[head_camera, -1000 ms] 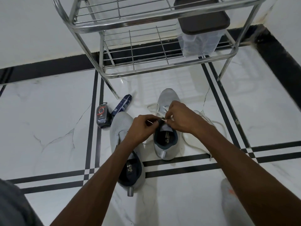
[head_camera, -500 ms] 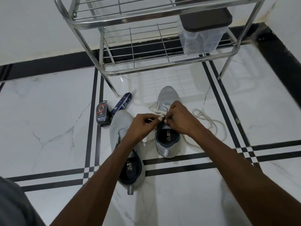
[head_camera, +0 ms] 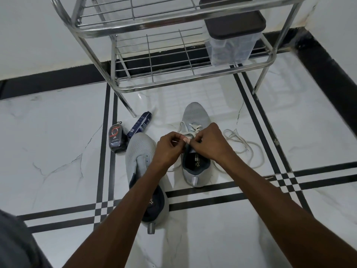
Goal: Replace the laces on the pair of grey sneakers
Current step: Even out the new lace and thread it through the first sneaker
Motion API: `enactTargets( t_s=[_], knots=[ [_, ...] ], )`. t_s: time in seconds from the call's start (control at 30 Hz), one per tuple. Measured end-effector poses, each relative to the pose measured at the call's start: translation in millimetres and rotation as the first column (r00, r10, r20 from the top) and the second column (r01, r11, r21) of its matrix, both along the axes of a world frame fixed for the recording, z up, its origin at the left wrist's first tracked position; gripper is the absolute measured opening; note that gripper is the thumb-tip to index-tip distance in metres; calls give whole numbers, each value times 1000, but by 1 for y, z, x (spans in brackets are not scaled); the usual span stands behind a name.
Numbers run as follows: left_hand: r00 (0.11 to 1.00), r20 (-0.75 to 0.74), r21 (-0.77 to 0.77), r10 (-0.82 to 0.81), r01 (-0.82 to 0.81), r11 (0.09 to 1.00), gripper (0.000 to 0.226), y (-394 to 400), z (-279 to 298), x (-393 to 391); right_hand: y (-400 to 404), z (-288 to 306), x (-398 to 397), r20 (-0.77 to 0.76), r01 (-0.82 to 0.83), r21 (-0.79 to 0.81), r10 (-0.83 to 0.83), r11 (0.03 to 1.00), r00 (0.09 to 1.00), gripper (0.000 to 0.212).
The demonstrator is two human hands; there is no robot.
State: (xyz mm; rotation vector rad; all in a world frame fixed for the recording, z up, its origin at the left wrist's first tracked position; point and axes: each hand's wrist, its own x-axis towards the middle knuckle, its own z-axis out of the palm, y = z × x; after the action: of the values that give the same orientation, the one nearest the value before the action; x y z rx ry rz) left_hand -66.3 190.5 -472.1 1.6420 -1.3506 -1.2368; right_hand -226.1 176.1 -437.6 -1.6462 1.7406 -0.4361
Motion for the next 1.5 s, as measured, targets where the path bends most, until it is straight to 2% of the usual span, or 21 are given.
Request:
enactTargets(
  t_s=[0.1,0.2,0.27,0.3,0.4,0.47,0.53,0.6,0.67,0.7,0.77,0.83,0.93,1.0,1.03,1.07,1.13,1.17,1.23,1.37,1.5],
  knots=[
    [999,-37,16,-12,13,1000,12,0,5,-2,0,4,1,-13,25,53,-24,998,1000,37],
    [930,-127,57,346,-341,938,11,-4,7,8,0,9,4,-41,27,40,-25,999,999,26],
    [829,-14,-68,560,-559,826,11,-9,9,24,1,12,2,-57,10,56,-7,998,998,22],
    [802,55,-166,595,-581,797,9,-10,10,30,1,12,0,-43,1,70,2,998,999,20],
    [802,380,-440,461,-282,853,18,-5,7,36,1,12,-4,15,4,105,-6,994,1000,16],
    [815,531,-463,233,48,885,29,-3,2,30,0,14,-3,39,-9,118,5,993,999,17],
    [826,563,-402,25,247,882,21,-4,-1,17,0,18,-2,50,-31,120,25,992,998,20],
    [825,563,-359,-50,298,885,13,-3,-3,6,-1,21,-4,60,-32,118,25,992,998,21],
    [841,540,-382,19,225,896,8,-2,-3,3,0,20,-6,65,-16,114,8,993,998,20],
    [876,472,-401,103,108,910,6,-2,-2,8,1,19,-6,71,-7,107,0,994,997,19],
    [907,182,-325,379,-308,894,5,-12,7,30,2,18,-5,82,3,105,-12,994,997,18],
    [812,-165,-83,560,-577,813,6,-24,19,50,4,17,-5,84,5,109,-14,994,996,16],
    [700,-583,159,412,-400,903,14,-32,43,38,3,17,-5,78,16,107,-24,994,997,16],
    [613,-725,233,315,-213,949,11,-30,55,18,1,19,-4,73,8,114,-16,993,997,16],
    [636,-719,256,280,-133,958,15,-28,56,12,0,19,-4,77,11,116,-20,993,997,16],
    [727,-650,263,220,-57,963,18,-26,54,8,-1,20,-5,81,19,117,-29,993,996,16],
    [970,-243,216,-17,72,974,15,-23,42,8,0,19,-7,80,27,109,-36,994,996,15],
    [985,47,170,-168,157,973,12,-19,34,10,1,18,-8,74,22,111,-30,994,997,16],
    [815,464,131,-348,325,937,12,-9,20,14,2,16,-7,76,7,121,-16,993,997,17],
    [618,669,265,-414,322,909,14,-4,8,19,1,13,-6,67,8,136,-17,991,998,19],
    [770,554,140,-315,287,948,12,-11,7,22,2,14,-6,51,3,120,-10,993,999,18]
  ],
)
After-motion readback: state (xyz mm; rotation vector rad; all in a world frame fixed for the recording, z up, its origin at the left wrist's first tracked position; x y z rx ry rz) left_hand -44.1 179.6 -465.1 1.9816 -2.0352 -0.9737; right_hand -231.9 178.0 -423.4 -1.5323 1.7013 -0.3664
